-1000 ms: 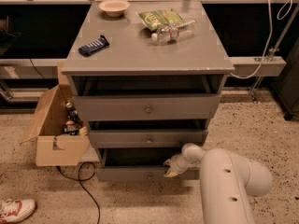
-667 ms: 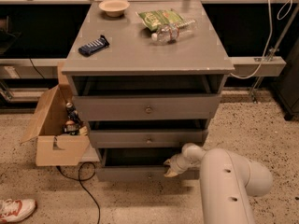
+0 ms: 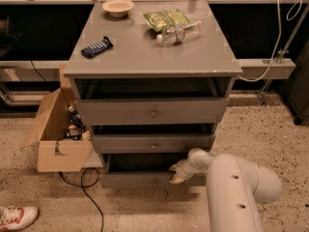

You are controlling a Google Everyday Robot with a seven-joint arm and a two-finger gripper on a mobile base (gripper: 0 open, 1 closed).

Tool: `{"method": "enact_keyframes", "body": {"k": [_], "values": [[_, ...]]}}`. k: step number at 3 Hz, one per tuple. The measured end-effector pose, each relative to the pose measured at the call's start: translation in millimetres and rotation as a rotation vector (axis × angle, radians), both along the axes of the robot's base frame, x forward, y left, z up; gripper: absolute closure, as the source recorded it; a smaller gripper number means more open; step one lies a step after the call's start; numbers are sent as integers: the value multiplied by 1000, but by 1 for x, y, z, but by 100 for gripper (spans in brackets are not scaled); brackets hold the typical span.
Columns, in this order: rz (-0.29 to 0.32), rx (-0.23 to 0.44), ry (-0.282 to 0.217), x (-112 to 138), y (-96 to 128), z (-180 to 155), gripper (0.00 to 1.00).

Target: Open bottom drawer

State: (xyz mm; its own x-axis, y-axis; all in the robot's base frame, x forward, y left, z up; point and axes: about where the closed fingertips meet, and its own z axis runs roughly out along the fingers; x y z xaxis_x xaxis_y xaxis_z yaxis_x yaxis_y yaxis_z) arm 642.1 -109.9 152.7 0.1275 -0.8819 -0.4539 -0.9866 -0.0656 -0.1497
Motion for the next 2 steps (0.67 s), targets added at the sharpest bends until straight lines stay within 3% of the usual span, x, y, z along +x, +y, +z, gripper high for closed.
{"method": "enact_keyframes", "body": {"k": [1, 2], "values": [[0, 0, 0, 0, 0, 0, 6], [2, 0, 2, -2, 0, -1, 0]]}}
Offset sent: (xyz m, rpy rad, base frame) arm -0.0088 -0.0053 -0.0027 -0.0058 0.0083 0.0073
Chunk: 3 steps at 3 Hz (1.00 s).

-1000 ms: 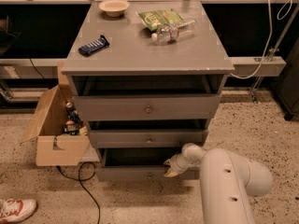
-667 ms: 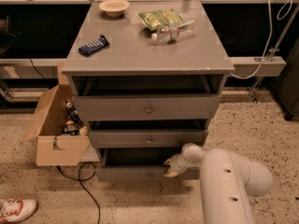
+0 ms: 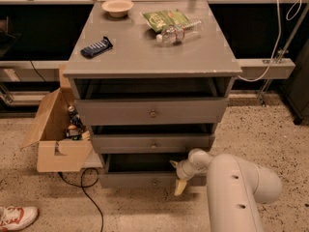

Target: Open bottom drawer

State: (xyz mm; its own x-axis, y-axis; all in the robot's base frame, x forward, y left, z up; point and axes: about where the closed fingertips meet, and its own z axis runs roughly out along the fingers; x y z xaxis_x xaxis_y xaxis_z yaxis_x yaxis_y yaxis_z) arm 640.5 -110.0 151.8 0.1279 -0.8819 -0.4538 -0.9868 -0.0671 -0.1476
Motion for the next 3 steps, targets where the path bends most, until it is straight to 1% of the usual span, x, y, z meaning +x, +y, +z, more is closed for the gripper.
{"method": "enact_keyframes", "body": {"k": [1, 2, 3], "values": [[9, -39, 11, -9, -1, -2, 0], [14, -99, 32, -33, -9, 0, 4], [9, -120, 59, -50, -15, -3, 27]]}}
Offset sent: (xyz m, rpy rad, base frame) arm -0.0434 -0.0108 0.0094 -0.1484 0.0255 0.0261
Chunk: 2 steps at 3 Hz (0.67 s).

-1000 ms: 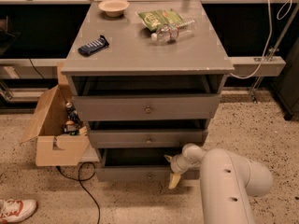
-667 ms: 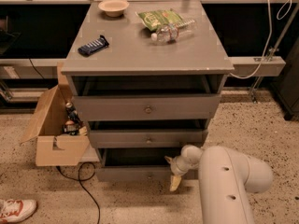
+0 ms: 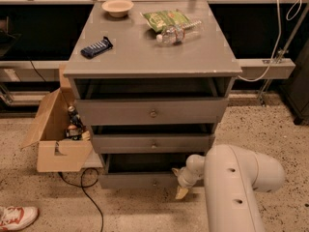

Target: Open bottom drawer

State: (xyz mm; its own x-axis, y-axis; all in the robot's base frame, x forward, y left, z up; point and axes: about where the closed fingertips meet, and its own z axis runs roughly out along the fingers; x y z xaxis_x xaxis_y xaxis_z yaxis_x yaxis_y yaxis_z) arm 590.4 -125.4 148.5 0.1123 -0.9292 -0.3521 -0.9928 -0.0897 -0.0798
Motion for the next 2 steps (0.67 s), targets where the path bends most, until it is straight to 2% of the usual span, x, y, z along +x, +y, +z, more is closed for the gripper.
{"method": "enact_keyframes", "body": {"k": [1, 2], "values": [[-15, 13, 22, -17, -7, -3, 50], [-15, 13, 22, -17, -7, 2, 73]]}}
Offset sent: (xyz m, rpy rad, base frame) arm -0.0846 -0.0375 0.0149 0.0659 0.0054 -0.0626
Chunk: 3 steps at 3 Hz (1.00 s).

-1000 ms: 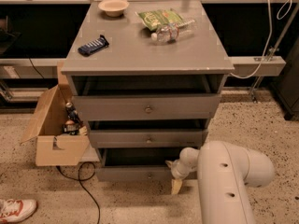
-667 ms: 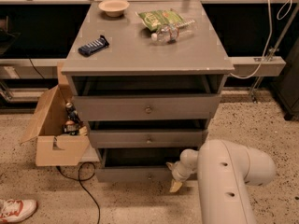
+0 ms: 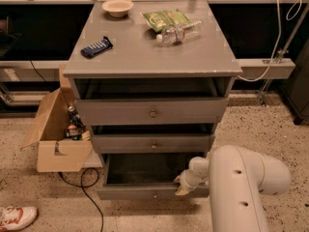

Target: Open bottom drawer

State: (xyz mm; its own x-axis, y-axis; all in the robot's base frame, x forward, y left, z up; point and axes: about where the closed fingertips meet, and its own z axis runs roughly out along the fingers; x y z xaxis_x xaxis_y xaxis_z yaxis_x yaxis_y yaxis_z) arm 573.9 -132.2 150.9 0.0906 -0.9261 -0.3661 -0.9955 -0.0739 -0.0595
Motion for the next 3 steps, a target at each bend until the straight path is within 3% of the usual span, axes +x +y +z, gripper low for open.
{"method": "enact_keyframes", "body": {"k": [1, 2, 3], "values": [[-22, 10, -5, -22, -8, 3, 97], [-22, 10, -5, -23, -6, 2, 100], [-40, 46, 5, -44, -10, -3, 100]]}}
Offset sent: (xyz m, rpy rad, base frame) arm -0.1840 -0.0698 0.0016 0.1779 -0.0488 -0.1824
